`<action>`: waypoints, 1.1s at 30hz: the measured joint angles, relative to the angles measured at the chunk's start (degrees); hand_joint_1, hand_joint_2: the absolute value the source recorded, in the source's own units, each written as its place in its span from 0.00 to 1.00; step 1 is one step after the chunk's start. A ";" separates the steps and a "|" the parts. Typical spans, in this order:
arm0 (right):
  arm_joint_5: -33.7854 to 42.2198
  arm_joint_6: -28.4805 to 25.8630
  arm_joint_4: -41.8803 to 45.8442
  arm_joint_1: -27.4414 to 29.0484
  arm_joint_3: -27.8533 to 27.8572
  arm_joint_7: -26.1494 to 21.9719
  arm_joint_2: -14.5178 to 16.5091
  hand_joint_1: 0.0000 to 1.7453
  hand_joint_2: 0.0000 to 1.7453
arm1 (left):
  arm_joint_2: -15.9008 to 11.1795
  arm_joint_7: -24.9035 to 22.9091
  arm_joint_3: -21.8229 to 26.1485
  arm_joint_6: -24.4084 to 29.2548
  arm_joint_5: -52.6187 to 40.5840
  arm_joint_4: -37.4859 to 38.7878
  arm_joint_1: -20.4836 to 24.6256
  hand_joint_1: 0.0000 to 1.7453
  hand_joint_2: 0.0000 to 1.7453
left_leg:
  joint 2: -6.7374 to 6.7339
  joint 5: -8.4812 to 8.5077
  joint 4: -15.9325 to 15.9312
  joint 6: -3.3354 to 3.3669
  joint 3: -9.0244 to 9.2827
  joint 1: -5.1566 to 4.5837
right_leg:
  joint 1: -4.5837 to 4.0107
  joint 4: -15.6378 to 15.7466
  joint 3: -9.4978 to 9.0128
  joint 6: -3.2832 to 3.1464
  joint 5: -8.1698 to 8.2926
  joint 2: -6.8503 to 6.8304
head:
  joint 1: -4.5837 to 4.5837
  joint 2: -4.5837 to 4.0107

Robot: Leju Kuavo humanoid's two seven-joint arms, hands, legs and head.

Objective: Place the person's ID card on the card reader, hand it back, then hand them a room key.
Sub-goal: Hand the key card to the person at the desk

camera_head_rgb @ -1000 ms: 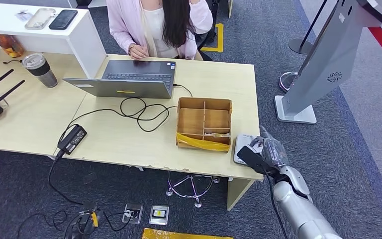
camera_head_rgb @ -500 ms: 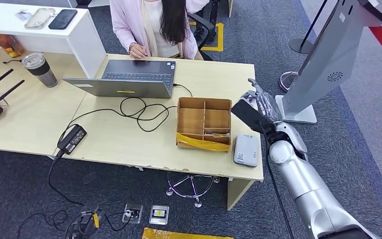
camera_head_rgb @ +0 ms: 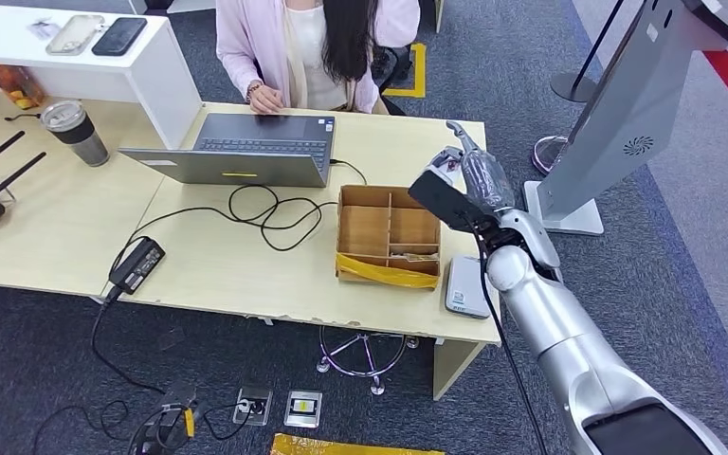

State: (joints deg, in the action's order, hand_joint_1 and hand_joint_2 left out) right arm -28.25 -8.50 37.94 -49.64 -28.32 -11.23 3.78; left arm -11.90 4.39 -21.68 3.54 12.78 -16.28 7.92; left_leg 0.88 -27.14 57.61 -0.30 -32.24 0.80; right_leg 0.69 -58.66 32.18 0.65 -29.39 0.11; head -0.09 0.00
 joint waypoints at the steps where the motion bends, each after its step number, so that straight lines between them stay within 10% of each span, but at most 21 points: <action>1: -0.06 -0.02 -0.36 -0.09 -0.02 0.03 0.07 1.00 1.00 | -0.01 0.03 -0.04 -0.01 -0.01 0.00 0.00 0.00 0.00 | 0.00 0.00 0.00 0.00 0.00 0.00 | 0.00 0.00 0.00 0.00 0.00 0.00 | -0.01 0.00; 29: -3.19 -3.49 -9.84 -3.06 0.19 -2.76 -2.14 1.00 1.00 | -0.47 1.65 2.79 -2.02 6.88 0.46 -0.03 0.00 0.00 | -0.03 0.00 0.00 0.00 -0.02 0.00 | 0.00 0.00 0.03 0.00 0.00 0.01 | 0.00 0.00; 33: -3.39 -3.25 -10.47 -3.42 0.19 -3.71 -2.08 0.01 0.00 | -0.34 1.20 3.19 -2.07 7.29 0.48 -0.04 0.00 0.00 | -0.02 0.00 0.00 0.00 -0.05 0.00 | 0.00 0.00 0.04 0.00 0.00 0.00 | 0.00 0.00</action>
State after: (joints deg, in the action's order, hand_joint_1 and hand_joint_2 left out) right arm -31.64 -11.74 27.47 -53.07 -28.13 -14.94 1.70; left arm -12.24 5.59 -18.50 1.48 20.07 -15.80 7.88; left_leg 0.86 -27.14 57.61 -0.30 -32.29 0.80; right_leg 0.69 -58.66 32.22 0.65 -29.39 0.12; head -0.09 0.00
